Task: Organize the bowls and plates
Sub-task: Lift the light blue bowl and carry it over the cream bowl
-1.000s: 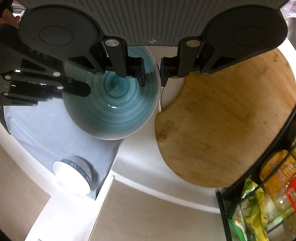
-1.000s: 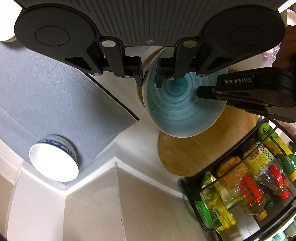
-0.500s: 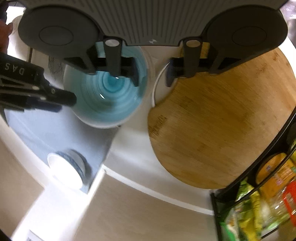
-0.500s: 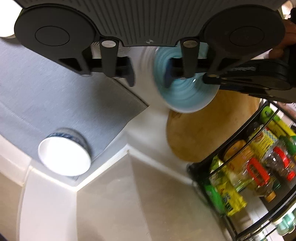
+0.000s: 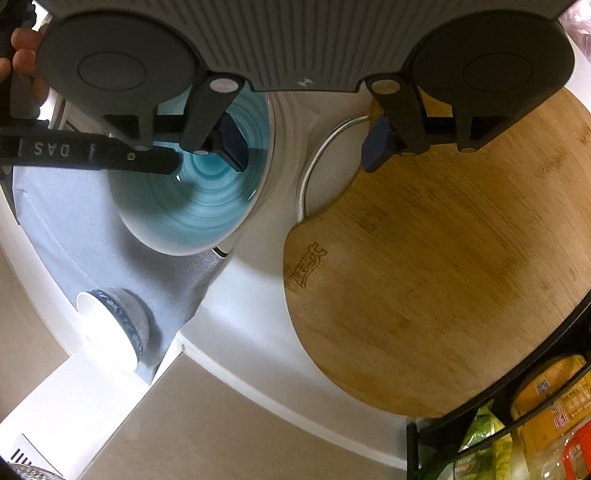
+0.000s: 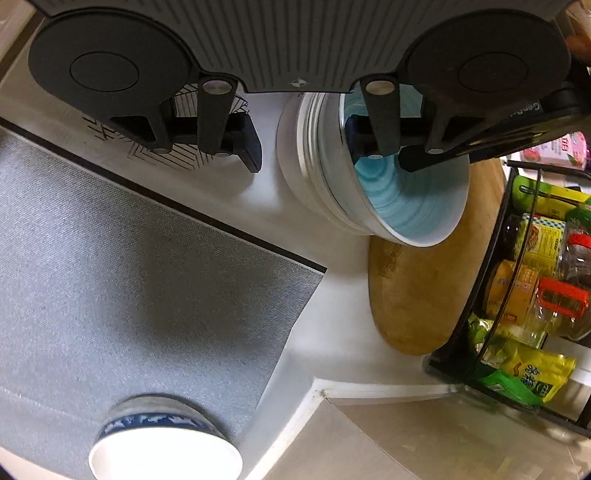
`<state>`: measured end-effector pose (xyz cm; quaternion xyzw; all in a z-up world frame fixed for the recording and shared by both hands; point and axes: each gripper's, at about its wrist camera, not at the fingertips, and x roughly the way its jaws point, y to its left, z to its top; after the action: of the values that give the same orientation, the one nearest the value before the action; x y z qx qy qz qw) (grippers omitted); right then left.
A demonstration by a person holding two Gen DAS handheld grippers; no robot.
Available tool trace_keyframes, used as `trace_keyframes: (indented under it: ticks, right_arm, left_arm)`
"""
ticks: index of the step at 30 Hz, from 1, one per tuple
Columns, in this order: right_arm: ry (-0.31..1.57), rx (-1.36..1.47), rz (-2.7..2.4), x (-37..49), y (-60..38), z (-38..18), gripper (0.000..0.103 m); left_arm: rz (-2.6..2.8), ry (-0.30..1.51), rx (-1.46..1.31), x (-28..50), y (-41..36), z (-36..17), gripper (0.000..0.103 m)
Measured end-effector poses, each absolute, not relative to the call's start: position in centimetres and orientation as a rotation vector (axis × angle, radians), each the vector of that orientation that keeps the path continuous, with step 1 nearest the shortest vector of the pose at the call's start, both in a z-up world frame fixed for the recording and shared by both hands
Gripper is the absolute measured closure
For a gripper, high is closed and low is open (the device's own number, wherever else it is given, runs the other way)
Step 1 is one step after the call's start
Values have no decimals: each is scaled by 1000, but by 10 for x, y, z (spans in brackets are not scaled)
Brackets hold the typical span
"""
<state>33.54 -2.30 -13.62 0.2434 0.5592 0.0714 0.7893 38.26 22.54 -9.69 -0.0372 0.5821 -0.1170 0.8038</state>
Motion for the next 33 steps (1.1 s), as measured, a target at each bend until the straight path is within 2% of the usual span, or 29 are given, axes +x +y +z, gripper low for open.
trace_keyframes:
  ticks: [2, 6, 12, 15, 20, 23, 27, 28, 29, 31, 33]
  right_arm:
    - [1137, 438, 176, 333, -14, -119, 57]
    - [1035, 292, 241, 339, 1, -94, 56]
    - [1118, 233, 237, 365, 15, -111, 56]
    - [1141, 246, 241, 366, 15, -120, 48]
    - [1144, 254, 247, 367, 13, -124, 42]
    - [1146, 266, 240, 368, 13, -129, 35]
    - [1161, 321, 241, 360, 4, -130, 36]
    - [1165, 331, 239, 357, 0, -130, 36]
    - [1170, 337, 237, 354, -3, -130, 36]
    - [1182, 361, 239, 348, -8, -132, 53]
    - [1188, 401, 259, 344, -11, -133, 61]
  left_arm:
    - [-254, 1244, -89, 383, 226, -97, 25]
    - [-255, 1247, -85, 385, 225, -97, 25]
    - [-254, 1261, -80, 388, 227, -102, 23]
    - [-260, 1274, -73, 389, 227, -108, 19]
    - [-277, 1275, -81, 391, 224, -110, 18]
    - [-292, 1272, -87, 391, 221, -111, 18]
    - [-364, 1263, -125, 385, 220, -113, 21]
    - [-392, 1267, -139, 383, 218, -112, 29]
    - [-410, 1275, -143, 381, 216, -112, 32]
    - [-408, 1250, -93, 375, 210, -109, 37]
    - [-402, 1245, -91, 374, 208, -108, 41]
